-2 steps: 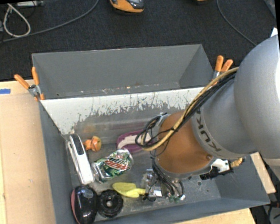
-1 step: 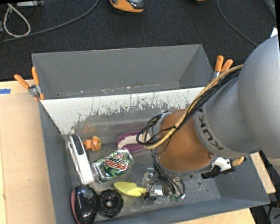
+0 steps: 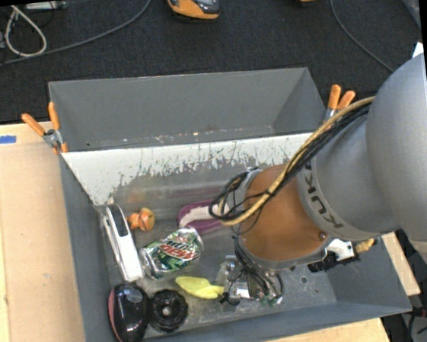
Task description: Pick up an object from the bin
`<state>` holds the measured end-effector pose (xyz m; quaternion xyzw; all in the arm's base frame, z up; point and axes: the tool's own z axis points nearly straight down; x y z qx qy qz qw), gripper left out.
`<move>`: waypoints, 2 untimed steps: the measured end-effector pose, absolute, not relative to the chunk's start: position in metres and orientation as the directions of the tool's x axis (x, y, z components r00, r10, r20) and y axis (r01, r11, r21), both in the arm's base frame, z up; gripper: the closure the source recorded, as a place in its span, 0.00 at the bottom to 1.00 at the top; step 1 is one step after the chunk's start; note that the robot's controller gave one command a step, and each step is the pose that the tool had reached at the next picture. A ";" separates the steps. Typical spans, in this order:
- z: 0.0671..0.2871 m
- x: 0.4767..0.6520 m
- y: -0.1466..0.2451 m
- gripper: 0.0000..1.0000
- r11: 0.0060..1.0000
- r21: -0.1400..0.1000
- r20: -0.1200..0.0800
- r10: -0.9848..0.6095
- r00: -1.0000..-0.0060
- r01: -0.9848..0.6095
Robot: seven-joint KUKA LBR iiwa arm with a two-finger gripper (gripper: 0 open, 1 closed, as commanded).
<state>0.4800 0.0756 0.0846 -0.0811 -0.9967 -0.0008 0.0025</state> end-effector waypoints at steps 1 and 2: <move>0.106 0.478 0.075 1.00 0.987 0.000 0.010 0.162 -0.987 0.162; 0.150 0.478 0.075 1.00 0.987 -0.001 0.012 0.160 -0.987 0.160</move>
Offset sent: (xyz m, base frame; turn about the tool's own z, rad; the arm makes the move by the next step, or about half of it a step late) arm -0.0016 -0.0003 0.0787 0.0000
